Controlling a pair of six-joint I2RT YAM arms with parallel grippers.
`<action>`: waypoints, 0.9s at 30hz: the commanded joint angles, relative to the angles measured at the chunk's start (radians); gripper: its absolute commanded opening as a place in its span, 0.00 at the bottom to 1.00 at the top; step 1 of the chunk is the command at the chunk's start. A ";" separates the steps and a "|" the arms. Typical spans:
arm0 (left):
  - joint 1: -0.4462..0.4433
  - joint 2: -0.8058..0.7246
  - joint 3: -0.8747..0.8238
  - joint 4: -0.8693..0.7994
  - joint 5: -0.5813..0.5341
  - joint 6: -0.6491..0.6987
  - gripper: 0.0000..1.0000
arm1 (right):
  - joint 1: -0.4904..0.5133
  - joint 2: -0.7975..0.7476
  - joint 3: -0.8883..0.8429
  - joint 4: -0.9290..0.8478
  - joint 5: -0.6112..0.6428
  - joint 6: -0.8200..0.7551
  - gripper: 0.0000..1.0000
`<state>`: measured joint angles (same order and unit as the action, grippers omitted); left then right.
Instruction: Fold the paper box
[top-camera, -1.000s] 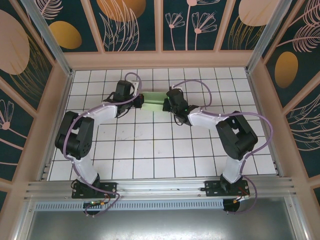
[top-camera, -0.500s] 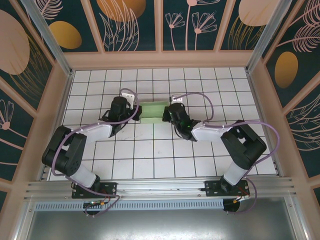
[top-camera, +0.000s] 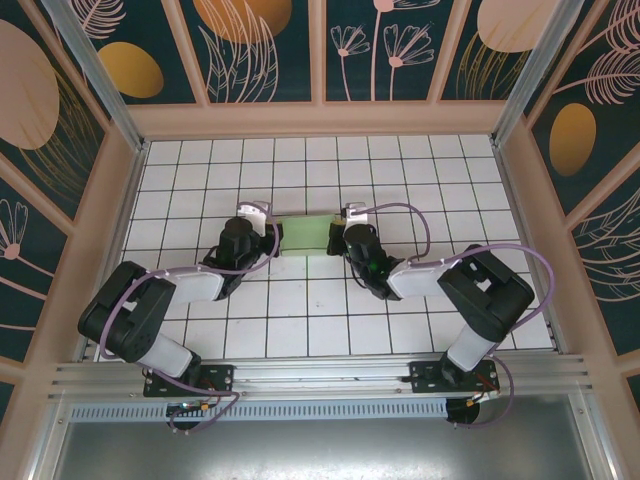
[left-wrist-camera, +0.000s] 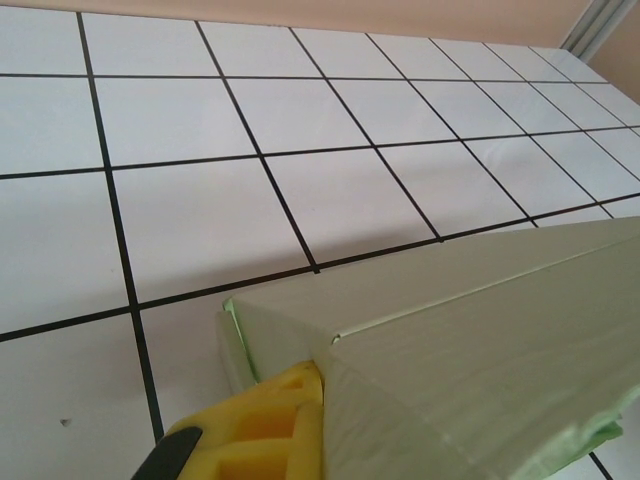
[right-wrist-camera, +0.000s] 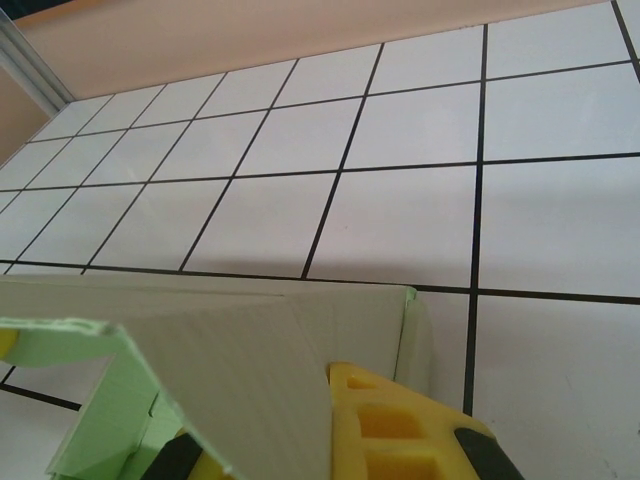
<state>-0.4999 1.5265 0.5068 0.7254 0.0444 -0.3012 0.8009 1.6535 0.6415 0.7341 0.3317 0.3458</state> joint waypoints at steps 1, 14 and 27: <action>-0.014 -0.015 -0.020 0.159 0.009 -0.019 0.00 | 0.000 0.020 -0.031 0.029 0.036 0.001 0.00; -0.038 0.045 -0.039 0.227 -0.025 0.010 0.00 | 0.004 0.098 -0.055 0.105 0.020 0.004 0.00; -0.045 0.073 -0.063 0.252 -0.047 0.071 0.00 | 0.006 0.071 -0.066 0.110 0.019 -0.008 0.17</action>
<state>-0.5343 1.5887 0.4503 0.8948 -0.0322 -0.2501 0.8062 1.7187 0.5915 0.8581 0.3290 0.3424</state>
